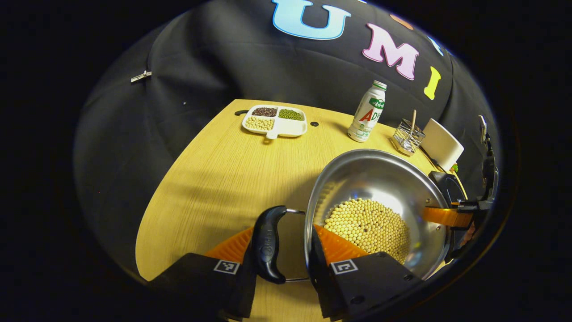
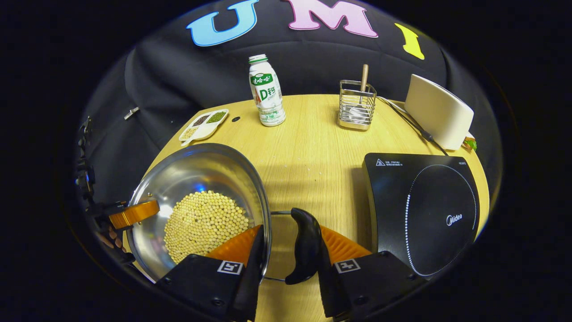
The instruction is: First push the handle of the pot to place it horizontally, then grasp the pot with both hands and set it on the induction cooktop.
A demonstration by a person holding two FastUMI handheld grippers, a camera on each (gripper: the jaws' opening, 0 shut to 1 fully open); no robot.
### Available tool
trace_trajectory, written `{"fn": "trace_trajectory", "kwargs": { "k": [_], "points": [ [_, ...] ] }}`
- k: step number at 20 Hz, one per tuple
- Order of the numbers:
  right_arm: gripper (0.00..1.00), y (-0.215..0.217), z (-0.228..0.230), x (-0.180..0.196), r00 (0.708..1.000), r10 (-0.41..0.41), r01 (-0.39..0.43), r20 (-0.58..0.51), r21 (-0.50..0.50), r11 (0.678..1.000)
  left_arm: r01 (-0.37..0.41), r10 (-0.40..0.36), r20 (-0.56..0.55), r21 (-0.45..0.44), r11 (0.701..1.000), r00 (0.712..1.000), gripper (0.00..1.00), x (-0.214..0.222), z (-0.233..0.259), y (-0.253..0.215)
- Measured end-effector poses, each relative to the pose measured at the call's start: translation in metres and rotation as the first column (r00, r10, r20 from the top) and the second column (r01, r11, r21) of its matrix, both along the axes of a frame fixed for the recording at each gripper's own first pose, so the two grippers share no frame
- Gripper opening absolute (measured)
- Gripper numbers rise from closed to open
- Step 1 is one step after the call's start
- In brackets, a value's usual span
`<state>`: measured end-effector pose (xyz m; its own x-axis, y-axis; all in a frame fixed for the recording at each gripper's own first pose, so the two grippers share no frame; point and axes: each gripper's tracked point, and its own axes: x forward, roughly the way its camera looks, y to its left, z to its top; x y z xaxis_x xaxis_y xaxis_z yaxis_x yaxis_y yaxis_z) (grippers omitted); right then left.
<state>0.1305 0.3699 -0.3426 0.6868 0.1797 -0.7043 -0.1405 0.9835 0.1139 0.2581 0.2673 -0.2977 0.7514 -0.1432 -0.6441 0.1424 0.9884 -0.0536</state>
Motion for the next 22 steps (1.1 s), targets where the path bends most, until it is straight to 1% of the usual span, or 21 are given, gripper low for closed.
{"fn": "trace_trajectory", "kwargs": {
  "k": [1, 5, 6, 11, 19, 20, 21, 22],
  "points": [
    [0.55, -0.002, 0.005, -0.004, 1.000, 0.007, -0.007, 0.000, 0.000, 1.000, -0.004, 0.004, 0.004, -0.003, 1.000, 1.000, 0.59, -0.001, 0.003, 0.001],
    [0.55, 0.000, 0.005, -0.011, 1.000, 0.027, -0.027, -0.004, -0.006, 1.000, -0.017, 0.017, -0.001, 0.002, 1.000, 1.000, 0.55, -0.016, 0.004, 0.004],
    [0.55, 0.000, 0.009, -0.014, 1.000, 0.031, -0.031, 0.000, -0.004, 1.000, -0.020, 0.020, 0.000, 0.000, 1.000, 1.000, 0.57, -0.020, 0.005, 0.004],
    [0.55, -0.004, 0.036, -0.026, 0.999, 0.044, -0.044, 0.026, 0.011, 0.999, -0.023, 0.023, 0.022, 0.005, 1.000, 0.999, 0.57, -0.038, 0.030, 0.001],
    [0.54, -0.042, 0.094, -0.048, 0.997, 0.039, -0.040, 0.064, 0.020, 0.999, -0.017, 0.017, 0.039, -0.018, 1.000, 0.999, 0.57, -0.072, 0.073, -0.037],
    [0.50, -0.048, 0.099, -0.051, 0.997, 0.035, -0.036, 0.065, 0.020, 0.999, -0.012, 0.013, 0.039, -0.021, 1.000, 0.999, 0.57, -0.074, 0.076, -0.044],
    [0.54, -0.055, 0.104, -0.052, 0.997, 0.030, -0.031, 0.066, 0.022, 0.999, -0.006, 0.007, 0.039, -0.021, 1.000, 0.999, 0.57, -0.076, 0.080, -0.051],
    [0.50, -0.062, 0.108, -0.054, 0.997, 0.025, -0.027, 0.068, 0.023, 0.999, 0.000, 0.001, 0.041, -0.020, 1.000, 0.999, 0.57, -0.078, 0.083, -0.057]
  ]
}}
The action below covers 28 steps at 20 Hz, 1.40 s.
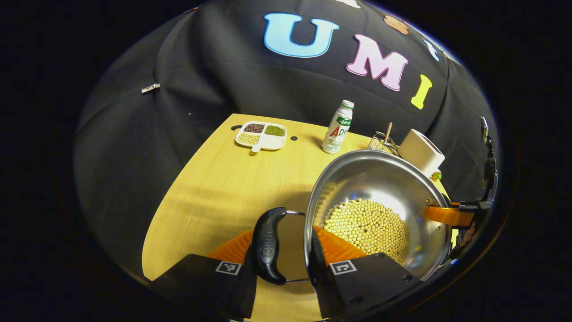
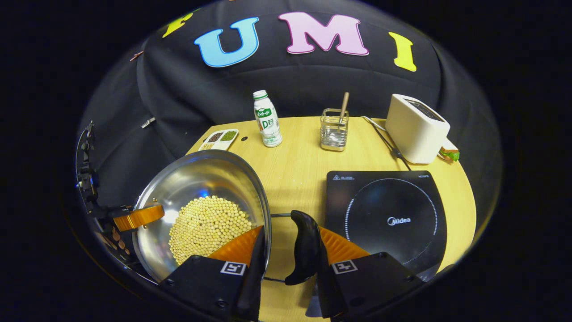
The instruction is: First push the handle of the pot to place it horizontally, then grasp the pot with both hands and set it on the induction cooktop.
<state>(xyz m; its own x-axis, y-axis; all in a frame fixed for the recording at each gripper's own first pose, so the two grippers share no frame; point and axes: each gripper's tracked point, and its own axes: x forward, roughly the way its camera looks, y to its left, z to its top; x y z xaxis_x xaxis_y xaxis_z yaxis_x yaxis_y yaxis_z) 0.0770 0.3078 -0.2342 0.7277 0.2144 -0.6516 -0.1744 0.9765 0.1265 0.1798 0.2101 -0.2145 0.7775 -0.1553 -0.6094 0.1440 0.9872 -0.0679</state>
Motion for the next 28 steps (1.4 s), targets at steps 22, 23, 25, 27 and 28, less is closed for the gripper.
{"fn": "trace_trajectory", "kwargs": {
  "k": [22, 23, 25, 27, 28],
  "points": [
    [0.54, -0.177, 0.036, 0.026, 0.997, -0.083, 0.083, -0.011, 0.017, 0.996, 0.085, -0.085, -0.021, 0.014, 0.996, 0.996, 0.56, 0.014, 0.014, -0.185],
    [0.54, -0.187, 0.035, 0.027, 0.996, -0.087, 0.087, -0.013, 0.016, 0.996, 0.089, -0.088, -0.024, 0.015, 0.996, 0.996, 0.57, 0.016, 0.012, -0.195],
    [0.54, -0.204, 0.034, 0.030, 0.995, -0.097, 0.097, -0.018, 0.017, 0.995, 0.097, -0.096, -0.032, 0.013, 0.995, 0.995, 0.57, 0.018, 0.008, -0.212],
    [0.54, -0.222, 0.031, 0.035, 0.994, -0.107, 0.107, -0.024, 0.017, 0.994, 0.105, -0.104, -0.038, 0.014, 0.994, 0.994, 0.57, 0.021, 0.004, -0.230],
    [0.54, -0.230, 0.029, 0.036, 0.994, -0.110, 0.111, -0.027, 0.018, 0.994, 0.109, -0.108, -0.040, 0.016, 0.994, 0.993, 0.57, 0.023, 0.002, -0.238]
  ]
}}
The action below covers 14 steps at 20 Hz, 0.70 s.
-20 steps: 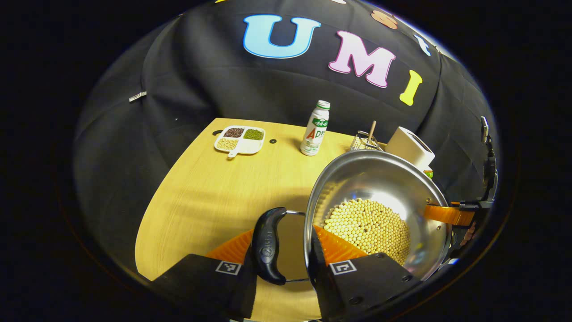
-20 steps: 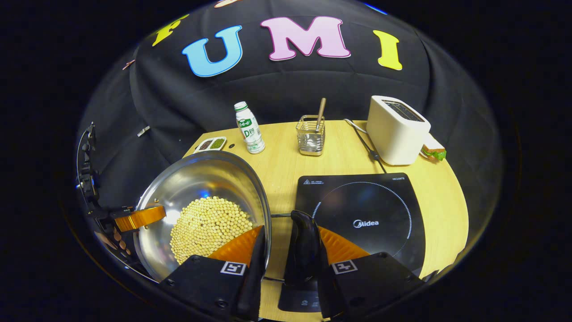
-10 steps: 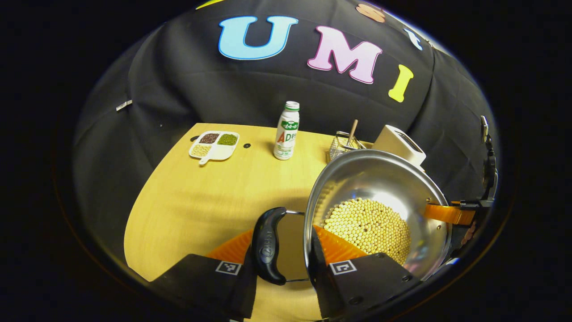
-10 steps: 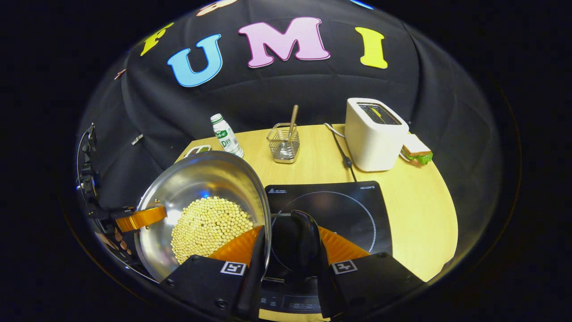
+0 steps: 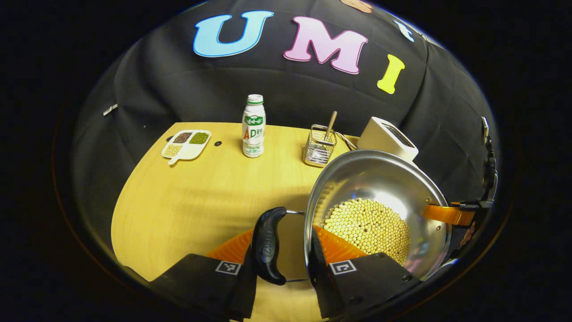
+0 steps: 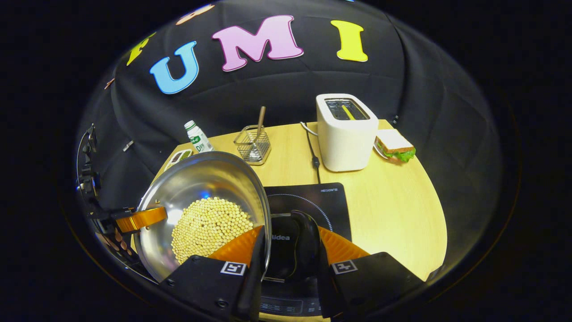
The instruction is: First push the handle of the pot to place it horizontally, then grasp the pot with both hands and set it on the induction cooktop.
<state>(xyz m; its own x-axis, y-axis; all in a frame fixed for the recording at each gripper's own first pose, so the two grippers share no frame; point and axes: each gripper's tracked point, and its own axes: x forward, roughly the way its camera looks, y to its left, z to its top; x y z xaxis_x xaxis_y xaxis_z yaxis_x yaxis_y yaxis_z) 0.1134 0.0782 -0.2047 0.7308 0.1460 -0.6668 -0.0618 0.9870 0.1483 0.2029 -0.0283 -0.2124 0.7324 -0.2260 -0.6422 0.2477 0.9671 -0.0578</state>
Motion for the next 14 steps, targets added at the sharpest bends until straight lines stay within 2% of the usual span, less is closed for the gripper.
{"fn": "trace_trajectory", "kwargs": {
  "k": [1, 2, 3, 14],
  "points": [
    [0.50, -0.008, -0.002, 0.003, 1.000, -0.003, 0.003, -0.003, 0.000, 1.000, 0.002, -0.002, -0.002, 0.001, 1.000, 1.000, 0.57, 0.002, -0.003, -0.008],
    [0.50, -0.015, -0.003, 0.005, 1.000, -0.006, 0.006, -0.005, 0.001, 1.000, 0.004, -0.004, -0.004, 0.000, 1.000, 1.000, 0.57, 0.003, -0.005, -0.015],
    [0.54, -0.023, -0.005, 0.008, 1.000, -0.008, 0.008, -0.007, 0.001, 1.000, 0.005, -0.005, -0.009, 0.002, 1.000, 1.000, 0.57, 0.004, -0.008, -0.022],
    [0.54, -0.074, -0.035, 0.020, 0.999, -0.010, 0.010, -0.050, 0.000, 1.000, -0.011, 0.011, -0.032, -0.001, 1.000, 0.999, 0.57, 0.007, -0.044, -0.071]
  ]
}}
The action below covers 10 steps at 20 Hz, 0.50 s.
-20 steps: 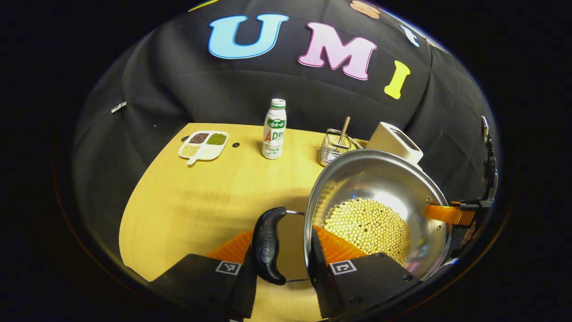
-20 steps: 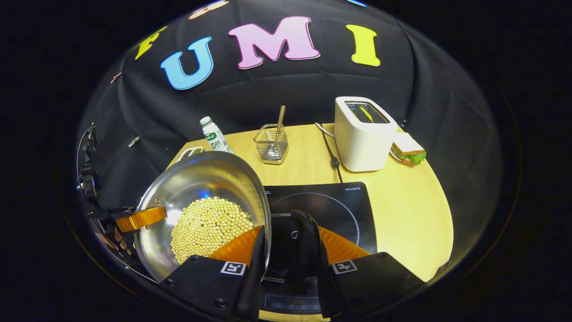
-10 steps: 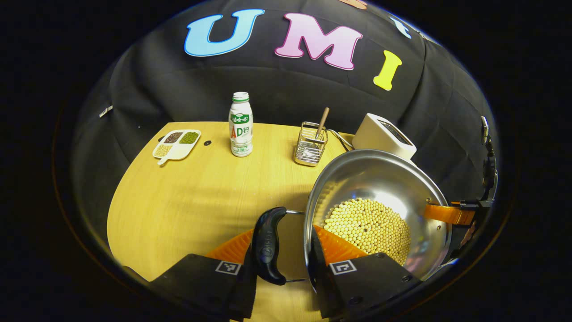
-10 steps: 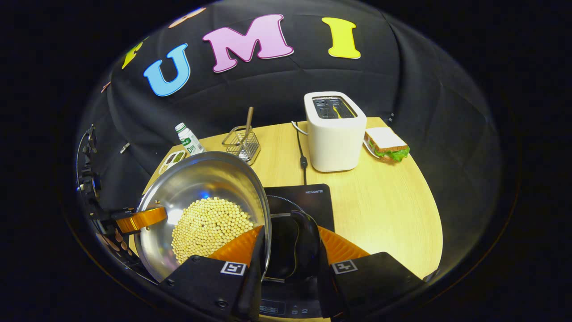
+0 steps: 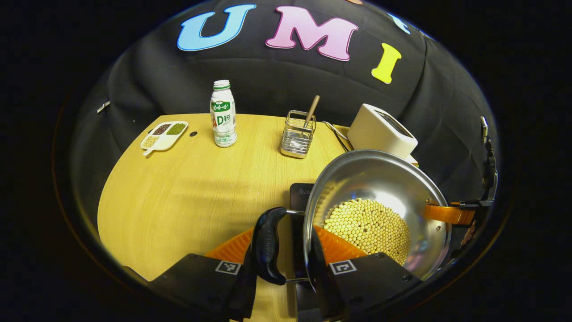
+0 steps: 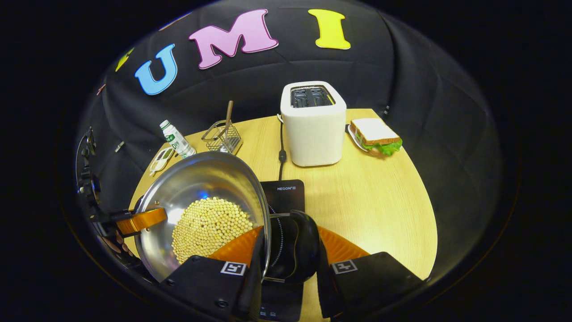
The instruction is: First push the handle of the pot to place it horizontally, then grasp the pot with both hands and set it on the induction cooktop.
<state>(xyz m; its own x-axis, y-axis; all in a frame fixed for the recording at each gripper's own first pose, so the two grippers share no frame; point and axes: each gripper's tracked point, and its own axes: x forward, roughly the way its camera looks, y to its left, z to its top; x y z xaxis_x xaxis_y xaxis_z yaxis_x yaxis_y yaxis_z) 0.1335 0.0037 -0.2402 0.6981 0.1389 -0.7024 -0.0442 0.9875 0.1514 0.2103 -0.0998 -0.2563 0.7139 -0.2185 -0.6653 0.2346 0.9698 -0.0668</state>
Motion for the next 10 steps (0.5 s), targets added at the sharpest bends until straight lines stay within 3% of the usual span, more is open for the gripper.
{"fn": "trace_trajectory", "kwargs": {
  "k": [5, 6, 7, 10],
  "points": [
    [0.54, -0.009, -0.015, 0.008, 1.000, -0.010, 0.010, -0.024, 0.014, 1.000, 0.010, -0.010, 0.013, 0.011, 1.000, 1.000, 0.58, 0.010, -0.013, -0.009],
    [0.50, -0.010, -0.016, 0.008, 1.000, -0.008, 0.008, -0.022, 0.014, 1.000, 0.009, -0.009, 0.017, 0.010, 1.000, 1.000, 0.58, 0.012, -0.015, -0.010],
    [0.54, -0.011, -0.018, 0.010, 1.000, -0.005, 0.005, -0.021, 0.011, 1.000, 0.005, -0.005, 0.015, 0.008, 1.000, 1.000, 0.57, 0.012, -0.018, -0.011],
    [0.54, -0.012, -0.027, 0.015, 1.000, 0.003, -0.002, -0.026, 0.013, 1.000, 0.005, -0.005, 0.033, 0.008, 1.000, 0.999, 0.58, 0.016, -0.023, -0.012]
  ]
}}
